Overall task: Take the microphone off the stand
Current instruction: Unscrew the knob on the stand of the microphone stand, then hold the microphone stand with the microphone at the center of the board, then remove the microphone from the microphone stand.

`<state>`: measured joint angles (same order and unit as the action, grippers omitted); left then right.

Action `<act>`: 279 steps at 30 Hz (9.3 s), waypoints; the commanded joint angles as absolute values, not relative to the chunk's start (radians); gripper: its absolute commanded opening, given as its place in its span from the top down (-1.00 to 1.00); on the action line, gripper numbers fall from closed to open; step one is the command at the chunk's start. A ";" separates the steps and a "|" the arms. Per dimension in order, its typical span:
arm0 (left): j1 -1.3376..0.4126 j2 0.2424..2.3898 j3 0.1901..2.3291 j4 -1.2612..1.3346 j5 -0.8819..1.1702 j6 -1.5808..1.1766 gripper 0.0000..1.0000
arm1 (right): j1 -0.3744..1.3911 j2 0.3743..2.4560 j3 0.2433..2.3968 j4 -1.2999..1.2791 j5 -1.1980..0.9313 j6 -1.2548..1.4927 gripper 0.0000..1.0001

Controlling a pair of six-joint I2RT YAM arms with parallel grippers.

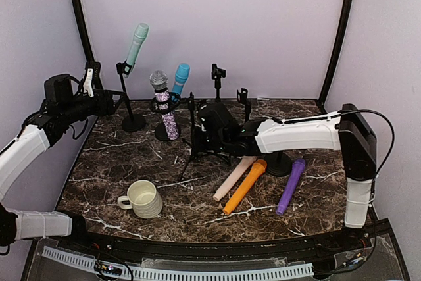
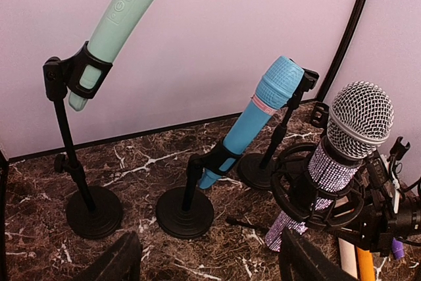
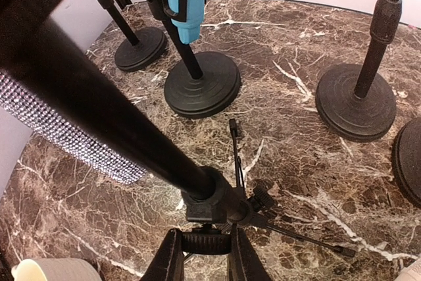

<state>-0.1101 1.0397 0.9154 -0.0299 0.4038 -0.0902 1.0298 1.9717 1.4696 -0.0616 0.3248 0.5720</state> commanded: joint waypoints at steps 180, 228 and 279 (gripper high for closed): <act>-0.336 1.116 0.916 0.037 0.640 -0.050 -0.48 | 1.109 1.869 1.363 -0.070 0.472 -0.199 -0.23; -0.437 1.451 1.182 -0.062 0.399 -0.028 -0.34 | 0.972 1.953 1.487 0.005 0.275 0.333 -0.17; -0.468 1.447 1.377 -0.156 0.435 0.049 0.98 | 1.031 2.047 1.585 -0.154 0.457 0.301 0.89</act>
<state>-0.4633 1.4788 1.2945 -0.2363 0.3828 0.0086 1.0233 2.0125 1.5623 -0.1070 0.4213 0.3336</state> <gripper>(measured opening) 0.551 0.200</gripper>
